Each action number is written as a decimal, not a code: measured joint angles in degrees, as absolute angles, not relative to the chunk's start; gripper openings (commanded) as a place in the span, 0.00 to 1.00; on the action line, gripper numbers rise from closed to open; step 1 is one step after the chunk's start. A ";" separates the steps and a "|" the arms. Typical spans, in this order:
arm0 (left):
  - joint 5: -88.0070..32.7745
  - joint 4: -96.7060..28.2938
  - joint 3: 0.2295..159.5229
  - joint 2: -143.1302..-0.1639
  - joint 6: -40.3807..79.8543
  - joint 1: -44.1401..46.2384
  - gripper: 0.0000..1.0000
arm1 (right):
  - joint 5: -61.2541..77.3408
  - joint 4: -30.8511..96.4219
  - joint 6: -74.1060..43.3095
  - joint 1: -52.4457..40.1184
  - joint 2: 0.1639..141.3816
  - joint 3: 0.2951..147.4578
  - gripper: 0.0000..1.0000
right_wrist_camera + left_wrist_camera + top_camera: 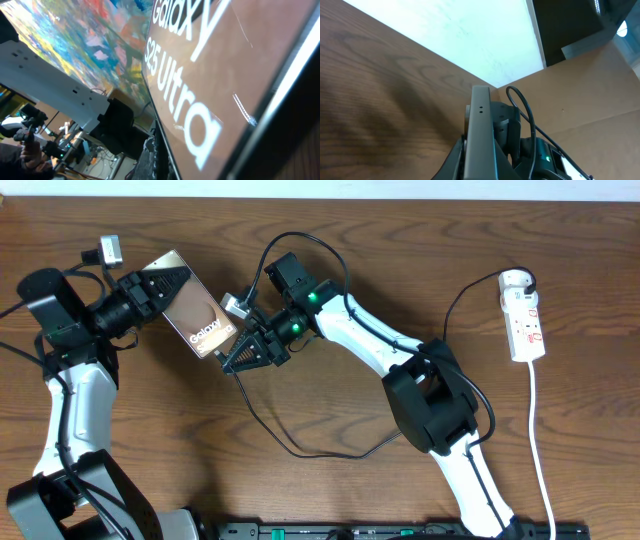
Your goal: Plug charger to phone and switch on socket
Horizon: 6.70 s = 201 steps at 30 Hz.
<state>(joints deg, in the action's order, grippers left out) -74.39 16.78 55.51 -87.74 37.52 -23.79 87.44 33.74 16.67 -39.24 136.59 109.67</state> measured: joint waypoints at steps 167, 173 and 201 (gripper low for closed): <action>-37.85 -15.99 42.92 -88.05 28.27 -16.58 0.07 | 9.72 78.87 -9.28 -20.93 90.56 109.78 0.99; -32.97 -15.90 42.92 -91.55 28.25 -13.28 0.08 | 9.28 78.87 -9.67 -21.50 90.56 109.78 0.99; -31.59 -16.12 42.92 -93.56 28.38 -10.68 0.45 | 9.23 79.02 -9.85 -22.85 90.56 109.78 0.99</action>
